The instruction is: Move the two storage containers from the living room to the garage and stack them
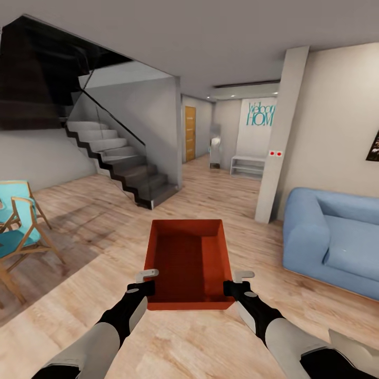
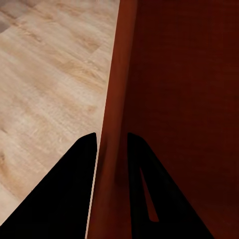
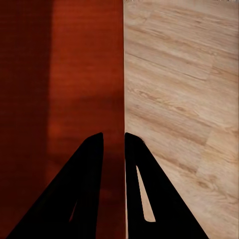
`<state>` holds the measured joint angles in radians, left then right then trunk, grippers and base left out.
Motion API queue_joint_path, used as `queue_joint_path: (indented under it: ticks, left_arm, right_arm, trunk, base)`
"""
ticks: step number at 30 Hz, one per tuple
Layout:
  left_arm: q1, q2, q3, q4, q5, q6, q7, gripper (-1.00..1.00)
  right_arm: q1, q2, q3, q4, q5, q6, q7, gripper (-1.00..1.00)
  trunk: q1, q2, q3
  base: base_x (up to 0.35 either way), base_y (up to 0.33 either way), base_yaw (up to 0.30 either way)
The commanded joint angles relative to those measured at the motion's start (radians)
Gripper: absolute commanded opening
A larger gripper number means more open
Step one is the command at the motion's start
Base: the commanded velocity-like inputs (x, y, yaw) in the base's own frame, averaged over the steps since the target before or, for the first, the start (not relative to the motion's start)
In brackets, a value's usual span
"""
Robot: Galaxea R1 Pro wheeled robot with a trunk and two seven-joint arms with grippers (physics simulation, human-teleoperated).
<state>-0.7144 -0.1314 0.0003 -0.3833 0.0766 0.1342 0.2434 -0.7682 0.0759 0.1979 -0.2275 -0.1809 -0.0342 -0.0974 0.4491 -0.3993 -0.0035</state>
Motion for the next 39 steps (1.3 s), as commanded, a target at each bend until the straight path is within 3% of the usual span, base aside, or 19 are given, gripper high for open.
queue_joint_path:
  ticks: [1,24,39]
  left_arm:
    - [0.000,0.033,0.015,-0.006,-0.019,0.005,0.043,-1.00]
    - [0.000,0.033,0.015,-0.006,-0.020,0.005,0.043,-1.00]
    - [0.000,0.033,0.015,-0.006,-0.019,0.005,0.043,-1.00]
  right_arm:
    - [0.000,-0.001,-0.014,0.004,-0.012,-0.004,-0.008,-1.00]
    - [0.000,-0.001,-0.014,0.004,-0.012,-0.004,-0.008,-1.00]
    - [0.000,-0.001,-0.014,0.004,-0.012,-0.004,-0.008,-1.00]
  trunk:
    - [0.001,-0.001,0.000]
    - [0.001,-0.001,0.024]
    - [0.001,-0.001,0.026]
  base:
    - [0.321,0.000,0.000]
    - [0.321,0.000,-0.094]
    - [0.321,0.000,-0.024]
